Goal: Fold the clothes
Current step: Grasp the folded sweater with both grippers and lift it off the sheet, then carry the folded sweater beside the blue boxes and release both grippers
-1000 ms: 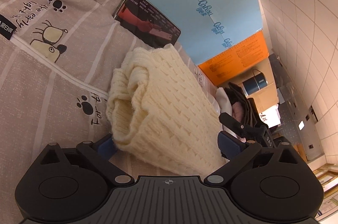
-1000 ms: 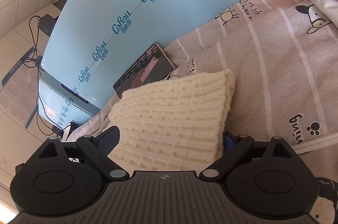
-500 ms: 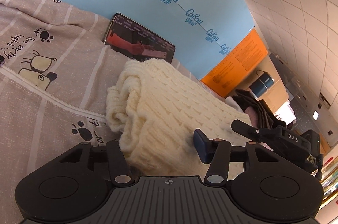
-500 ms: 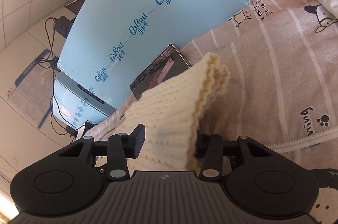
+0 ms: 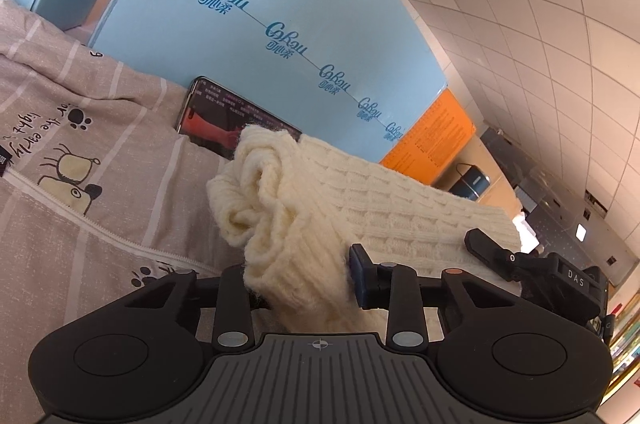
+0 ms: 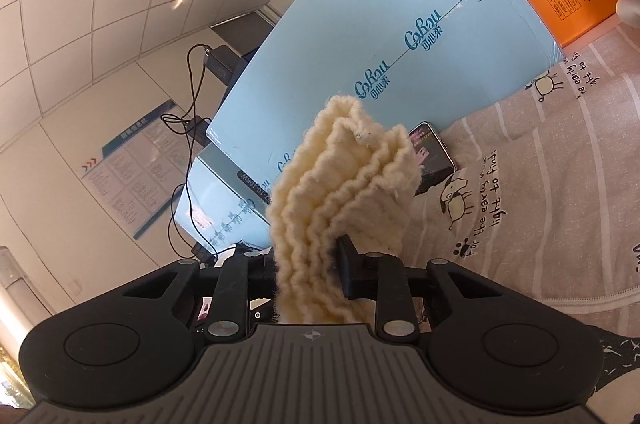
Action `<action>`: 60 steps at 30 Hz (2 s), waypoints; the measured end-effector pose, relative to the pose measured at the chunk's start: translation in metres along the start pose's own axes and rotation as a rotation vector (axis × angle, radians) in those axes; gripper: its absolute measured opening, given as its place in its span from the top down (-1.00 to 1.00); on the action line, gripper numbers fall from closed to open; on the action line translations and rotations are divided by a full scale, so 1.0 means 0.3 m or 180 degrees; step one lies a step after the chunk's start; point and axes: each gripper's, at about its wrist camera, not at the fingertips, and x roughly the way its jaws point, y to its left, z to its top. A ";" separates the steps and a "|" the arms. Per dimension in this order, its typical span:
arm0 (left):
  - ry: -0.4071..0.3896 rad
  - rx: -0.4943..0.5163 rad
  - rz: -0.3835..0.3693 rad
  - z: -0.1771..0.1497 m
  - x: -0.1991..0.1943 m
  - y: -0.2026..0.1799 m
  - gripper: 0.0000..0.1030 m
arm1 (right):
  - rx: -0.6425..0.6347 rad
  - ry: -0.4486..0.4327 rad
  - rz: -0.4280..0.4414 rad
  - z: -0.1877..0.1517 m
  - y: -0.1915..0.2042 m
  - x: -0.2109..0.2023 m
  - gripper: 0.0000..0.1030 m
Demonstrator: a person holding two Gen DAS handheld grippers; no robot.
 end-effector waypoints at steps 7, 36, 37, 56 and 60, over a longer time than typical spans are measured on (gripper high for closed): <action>-0.0214 0.0028 0.0092 0.017 -0.132 -0.011 0.39 | -0.0056 -0.0020 -0.0109 -0.016 0.125 0.035 0.55; -0.2322 0.0271 0.1084 0.397 -0.843 0.203 0.46 | -0.0701 0.0169 0.0394 -0.206 0.757 0.828 0.55; -0.2369 0.0262 0.1101 0.412 -0.848 0.221 0.46 | -0.0692 0.0171 0.0397 -0.205 0.770 0.859 0.55; -0.2400 0.0049 0.1785 0.381 -0.829 0.549 0.44 | -0.1380 0.0460 0.0138 -0.430 0.725 1.381 0.43; -0.1990 0.0101 0.2116 0.388 -0.769 0.577 0.27 | -0.1363 0.0505 -0.0018 -0.454 0.670 1.424 0.37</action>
